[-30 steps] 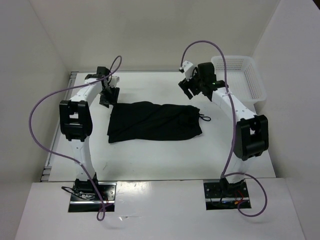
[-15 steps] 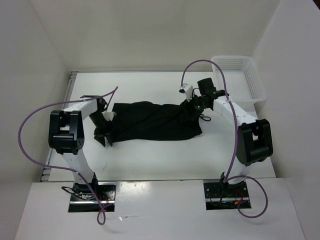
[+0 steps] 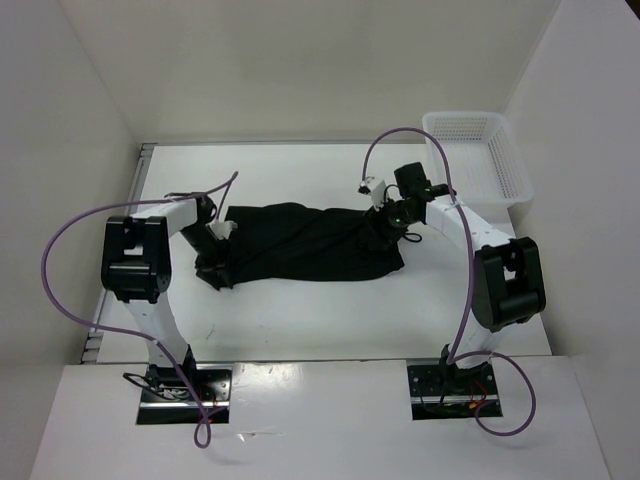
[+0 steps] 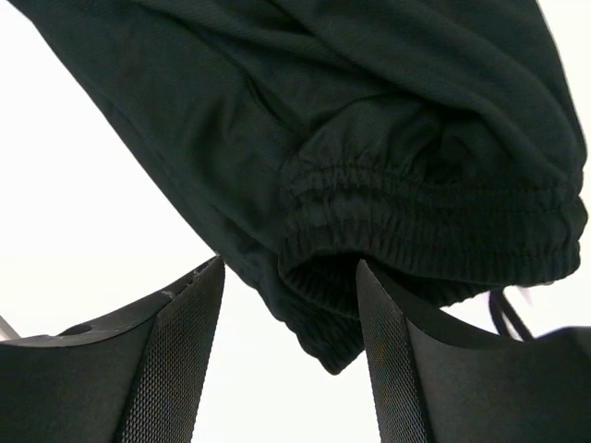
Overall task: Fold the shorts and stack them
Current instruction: Fold the shorts
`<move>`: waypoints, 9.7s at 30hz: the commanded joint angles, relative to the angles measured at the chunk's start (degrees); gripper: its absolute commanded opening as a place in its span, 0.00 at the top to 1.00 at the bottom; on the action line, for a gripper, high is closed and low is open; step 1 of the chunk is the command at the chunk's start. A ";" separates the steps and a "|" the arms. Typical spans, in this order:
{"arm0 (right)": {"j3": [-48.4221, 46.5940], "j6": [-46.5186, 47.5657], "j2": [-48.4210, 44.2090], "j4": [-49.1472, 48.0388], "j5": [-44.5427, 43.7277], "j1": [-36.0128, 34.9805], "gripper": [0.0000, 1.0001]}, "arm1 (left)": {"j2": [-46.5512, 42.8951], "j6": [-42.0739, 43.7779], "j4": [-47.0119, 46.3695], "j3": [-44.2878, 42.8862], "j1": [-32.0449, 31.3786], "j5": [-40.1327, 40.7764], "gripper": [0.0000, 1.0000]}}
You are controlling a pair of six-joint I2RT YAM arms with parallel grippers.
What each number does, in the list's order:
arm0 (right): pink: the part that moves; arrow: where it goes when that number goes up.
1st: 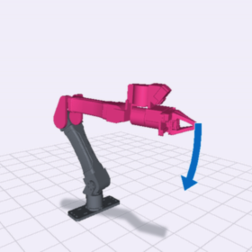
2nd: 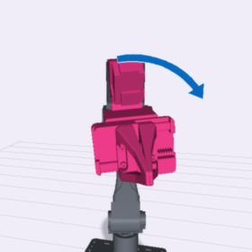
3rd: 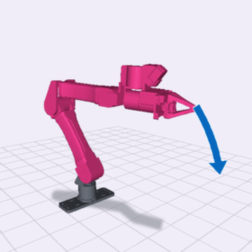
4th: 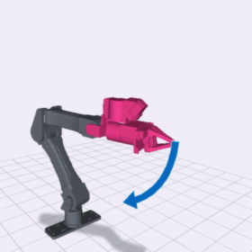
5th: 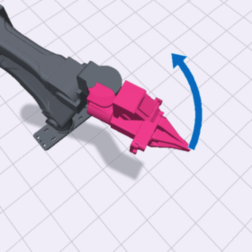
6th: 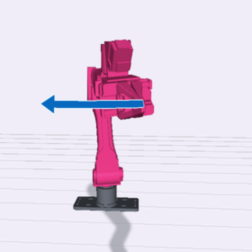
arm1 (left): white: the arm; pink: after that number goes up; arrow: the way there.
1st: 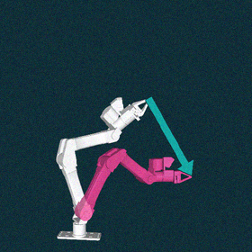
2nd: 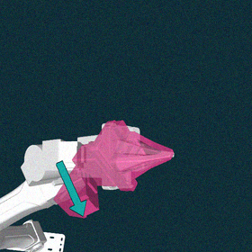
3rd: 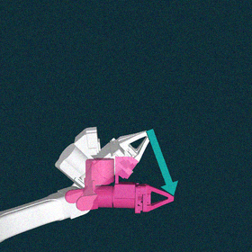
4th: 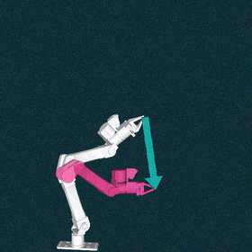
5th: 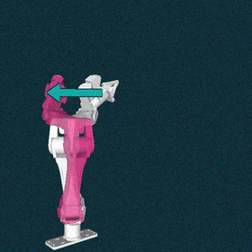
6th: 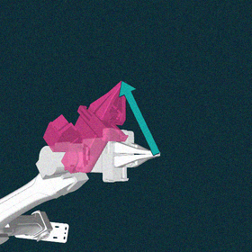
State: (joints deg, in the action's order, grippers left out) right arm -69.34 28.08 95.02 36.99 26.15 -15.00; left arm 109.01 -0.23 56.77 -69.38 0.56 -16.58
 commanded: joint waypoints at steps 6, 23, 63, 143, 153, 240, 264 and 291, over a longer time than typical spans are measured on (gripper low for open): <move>-0.62 1.11 0.24 3.97 3.02 -0.20 0.42 | 3.58 0.23 -0.61 -1.89 0.06 -1.97 0.83; -7.90 -8.56 7.11 -5.62 1.45 -0.20 1.00 | 3.58 0.23 6.93 -14.18 2.16 -0.22 1.00; -16.97 5.32 9.39 -0.79 4.43 11.66 1.00 | 8.77 0.23 14.67 -40.13 1.64 1.99 1.00; -0.19 22.20 5.78 -9.13 -14.45 -7.41 0.45 | 34.87 0.23 6.15 -65.89 -1.70 0.76 0.52; 8.16 24.75 5.17 -10.71 -19.38 -7.93 0.95 | 34.34 0.23 5.02 -56.57 -1.70 -0.39 0.99; -6.34 -27.55 5.08 -19.85 -19.83 5.69 0.26 | 11.83 0.23 -10.98 -28.71 -13.30 3.91 0.53; 3.16 -37.83 13.79 -19.06 -13.75 10.26 0.31 | 15.36 0.23 -11.25 -25.88 -10.93 9.55 0.53; -3.34 -27.81 2.54 -14.93 -16.58 9.73 1.00 | 37.31 0.23 -12.38 -64.12 -29.65 -2.84 0.47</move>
State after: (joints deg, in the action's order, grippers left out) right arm -69.30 -0.89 102.35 21.34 10.90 -4.73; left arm 146.08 -0.40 45.67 -133.40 -29.54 -15.84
